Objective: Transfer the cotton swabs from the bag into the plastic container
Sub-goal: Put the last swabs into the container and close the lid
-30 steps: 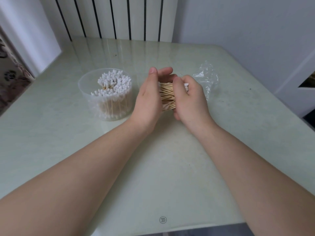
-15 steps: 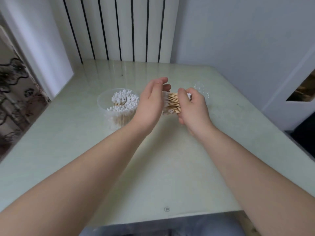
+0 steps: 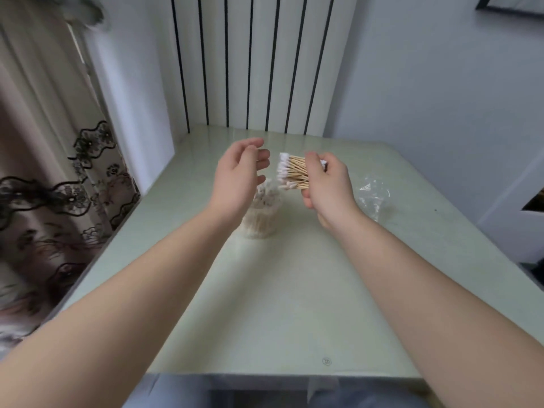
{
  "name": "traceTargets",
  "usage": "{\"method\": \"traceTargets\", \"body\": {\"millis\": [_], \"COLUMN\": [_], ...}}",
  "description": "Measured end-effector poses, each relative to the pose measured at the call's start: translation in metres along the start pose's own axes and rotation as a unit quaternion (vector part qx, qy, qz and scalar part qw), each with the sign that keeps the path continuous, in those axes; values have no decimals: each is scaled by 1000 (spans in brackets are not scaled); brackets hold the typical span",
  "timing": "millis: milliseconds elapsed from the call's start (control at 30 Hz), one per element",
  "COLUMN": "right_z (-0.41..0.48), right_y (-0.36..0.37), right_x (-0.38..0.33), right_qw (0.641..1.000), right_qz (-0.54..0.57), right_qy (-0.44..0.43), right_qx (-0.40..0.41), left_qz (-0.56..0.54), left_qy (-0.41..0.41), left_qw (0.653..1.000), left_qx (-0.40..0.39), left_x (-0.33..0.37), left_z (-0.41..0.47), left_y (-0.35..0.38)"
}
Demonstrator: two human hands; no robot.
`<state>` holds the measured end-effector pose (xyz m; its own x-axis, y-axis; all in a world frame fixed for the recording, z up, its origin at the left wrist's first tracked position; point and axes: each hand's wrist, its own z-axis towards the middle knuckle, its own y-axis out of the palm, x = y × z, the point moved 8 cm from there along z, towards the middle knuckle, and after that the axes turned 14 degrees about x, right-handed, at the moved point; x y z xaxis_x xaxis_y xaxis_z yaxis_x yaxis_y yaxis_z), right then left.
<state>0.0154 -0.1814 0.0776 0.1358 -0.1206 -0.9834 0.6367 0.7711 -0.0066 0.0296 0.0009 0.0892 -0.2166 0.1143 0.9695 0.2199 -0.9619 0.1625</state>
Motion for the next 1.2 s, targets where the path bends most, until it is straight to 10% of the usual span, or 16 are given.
{"method": "traceTargets", "body": {"millis": [200,533,1200], "right_z": [4,8,-19], "right_y": [29,40,26], "right_x": [10,31,15], "right_qw": [1000,998,987], "right_qz": [-25,-17,-159], "right_qy": [5,62,7], "right_qx": [1,4,-12], "left_qz": [59,235,237], "left_qy": [29,32,142], "left_qw": [997,954,948], "left_qx": [40,-185,-159], "left_x": [-23,-85,-60], "left_z": [25,14,-16], "left_y": [-38,-33,-4]}}
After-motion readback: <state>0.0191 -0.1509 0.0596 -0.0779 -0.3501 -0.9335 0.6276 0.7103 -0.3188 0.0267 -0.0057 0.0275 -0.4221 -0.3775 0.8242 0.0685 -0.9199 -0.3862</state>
